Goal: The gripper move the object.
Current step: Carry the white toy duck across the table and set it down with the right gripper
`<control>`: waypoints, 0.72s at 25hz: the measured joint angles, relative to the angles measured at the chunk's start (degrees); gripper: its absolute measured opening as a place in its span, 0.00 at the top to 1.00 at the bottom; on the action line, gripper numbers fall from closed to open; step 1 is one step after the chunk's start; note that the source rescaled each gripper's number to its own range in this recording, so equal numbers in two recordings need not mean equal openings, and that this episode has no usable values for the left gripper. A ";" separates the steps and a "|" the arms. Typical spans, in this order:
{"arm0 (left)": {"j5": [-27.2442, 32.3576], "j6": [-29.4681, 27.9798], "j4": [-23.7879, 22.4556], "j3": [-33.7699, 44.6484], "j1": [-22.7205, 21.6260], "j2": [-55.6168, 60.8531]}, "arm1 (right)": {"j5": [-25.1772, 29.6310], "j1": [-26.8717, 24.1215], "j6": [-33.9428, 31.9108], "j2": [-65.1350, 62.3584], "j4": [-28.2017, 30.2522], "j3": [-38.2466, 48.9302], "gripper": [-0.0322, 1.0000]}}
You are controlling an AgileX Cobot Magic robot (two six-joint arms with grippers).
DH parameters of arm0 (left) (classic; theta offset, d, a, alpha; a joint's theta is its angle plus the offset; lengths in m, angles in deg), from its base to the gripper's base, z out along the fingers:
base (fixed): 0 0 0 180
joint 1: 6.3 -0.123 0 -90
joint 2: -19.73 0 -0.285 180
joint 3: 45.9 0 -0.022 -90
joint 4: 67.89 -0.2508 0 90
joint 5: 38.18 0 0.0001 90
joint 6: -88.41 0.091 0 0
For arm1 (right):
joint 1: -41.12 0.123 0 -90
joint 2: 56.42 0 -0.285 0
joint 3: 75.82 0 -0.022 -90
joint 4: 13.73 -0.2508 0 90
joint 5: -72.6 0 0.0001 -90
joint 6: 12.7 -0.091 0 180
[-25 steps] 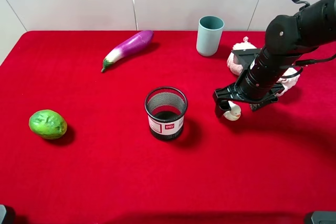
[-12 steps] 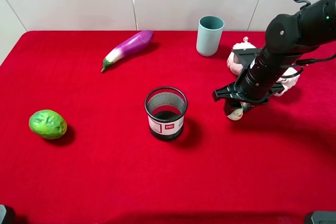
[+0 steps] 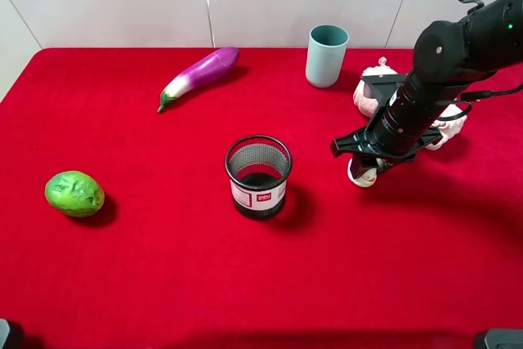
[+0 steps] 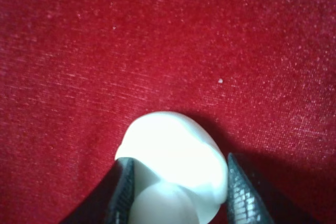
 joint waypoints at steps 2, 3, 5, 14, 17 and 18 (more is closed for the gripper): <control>0.00 0.00 0.00 0.00 0.00 0.00 | 0.00 0.00 -0.48 0.00 -0.35 0.00 0.94; 0.00 0.00 0.00 0.00 0.00 0.00 | 0.10 0.00 -0.82 -0.01 -0.60 0.00 0.94; 0.00 0.00 0.00 0.00 0.00 0.00 | 0.30 0.00 -1.10 -0.11 -0.95 -0.06 0.94; 0.00 0.00 0.00 0.00 0.00 0.00 | 2.75 0.00 -1.95 -3.43 -1.35 -0.11 0.94; 0.00 0.00 0.00 0.00 0.00 0.00 | 3.21 0.00 -2.46 -4.51 -1.35 -0.11 0.94; 0.00 0.00 0.00 0.00 0.00 0.00 | 3.21 0.00 -2.66 -4.91 -1.35 -0.11 0.94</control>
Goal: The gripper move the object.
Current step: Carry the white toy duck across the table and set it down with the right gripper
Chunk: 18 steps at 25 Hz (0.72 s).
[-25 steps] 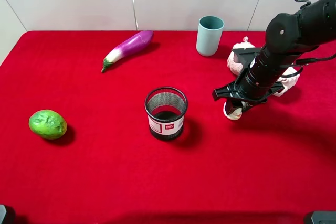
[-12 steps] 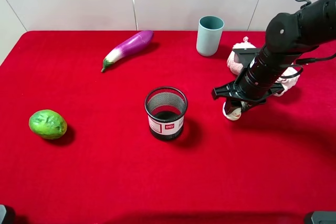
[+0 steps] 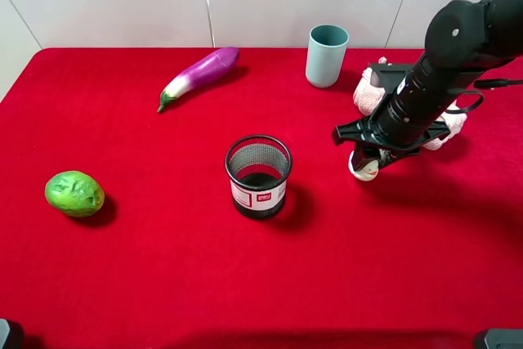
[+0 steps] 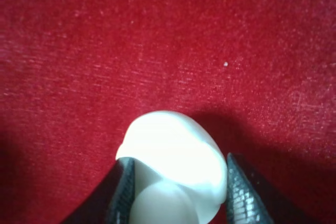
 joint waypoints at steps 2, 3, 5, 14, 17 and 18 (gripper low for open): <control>0.00 0.00 0.00 0.00 0.00 0.00 | 0.43 0.00 -0.50 -1.19 0.00 -0.06 0.94; 0.00 0.00 0.00 0.00 0.00 0.00 | 1.30 0.00 -0.91 -1.59 0.00 -0.36 0.94; 0.00 0.00 0.00 0.00 0.00 0.00 | 3.87 0.00 -1.87 -2.04 0.58 -1.82 0.94; 0.00 0.00 0.00 0.00 0.00 0.00 | 17.88 0.00 -3.07 -2.28 3.79 -14.03 0.95; 0.00 0.00 0.00 0.00 0.00 0.00 | 20.54 0.00 -3.07 -2.28 3.84 -17.25 0.95; 0.00 0.00 0.00 0.00 0.00 0.00 | 21.24 0.00 -3.07 -2.28 3.90 -18.25 0.95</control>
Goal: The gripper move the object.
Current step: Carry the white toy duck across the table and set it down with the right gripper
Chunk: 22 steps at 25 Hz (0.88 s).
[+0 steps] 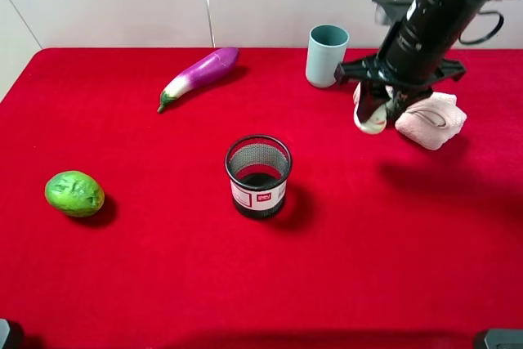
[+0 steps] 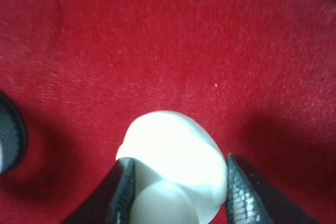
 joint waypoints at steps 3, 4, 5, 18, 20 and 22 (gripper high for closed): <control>0.00 0.00 0.00 0.00 0.00 0.00 | 2.50 0.00 0.00 0.00 0.12 -2.35 0.95; 0.00 0.00 0.00 0.00 0.00 0.00 | 3.25 0.00 0.00 0.00 0.12 -2.96 0.95; 0.00 0.00 0.00 0.00 0.00 0.00 | 3.94 0.00 0.00 0.00 0.12 -3.73 0.95; 0.00 0.00 0.00 0.00 0.00 0.00 | 7.39 1.05 1.03 0.74 -0.07 -11.06 0.95; 0.00 0.00 0.00 0.00 0.00 0.00 | 7.73 2.79 1.03 1.89 0.33 -13.06 0.95; 0.00 0.00 0.00 0.00 0.00 0.00 | 8.38 4.44 1.03 3.19 0.39 -15.39 0.95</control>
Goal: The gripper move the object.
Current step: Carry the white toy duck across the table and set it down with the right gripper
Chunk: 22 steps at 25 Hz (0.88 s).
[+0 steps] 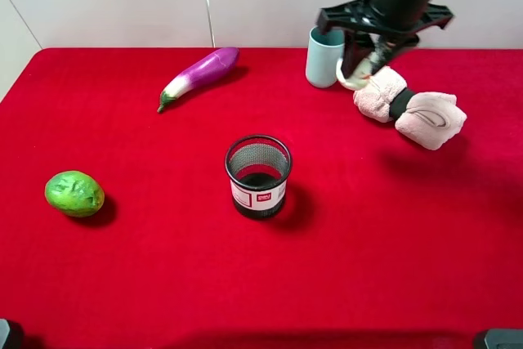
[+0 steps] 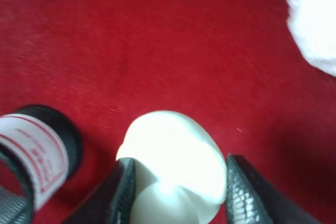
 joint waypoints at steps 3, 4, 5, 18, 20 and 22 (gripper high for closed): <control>0.00 0.00 0.00 0.00 0.00 0.00 | 0.60 2.23 0.05 2.44 0.00 -4.24 0.95; 0.00 0.00 0.00 0.00 0.00 0.00 | 0.94 2.93 0.05 3.45 0.05 -5.52 0.95; 0.00 0.00 0.00 0.00 0.00 0.00 | 1.29 3.60 0.05 4.45 0.05 -6.99 0.95; 0.00 0.00 0.00 0.00 0.00 0.00 | 2.34 11.26 0.05 19.83 0.19 -25.99 0.95; 0.00 0.00 0.00 0.00 0.00 0.00 | 2.36 11.95 0.11 22.25 0.19 -28.83 0.95; 0.00 0.00 0.00 0.00 0.00 0.00 | 2.36 12.49 0.22 24.19 0.19 -31.24 0.95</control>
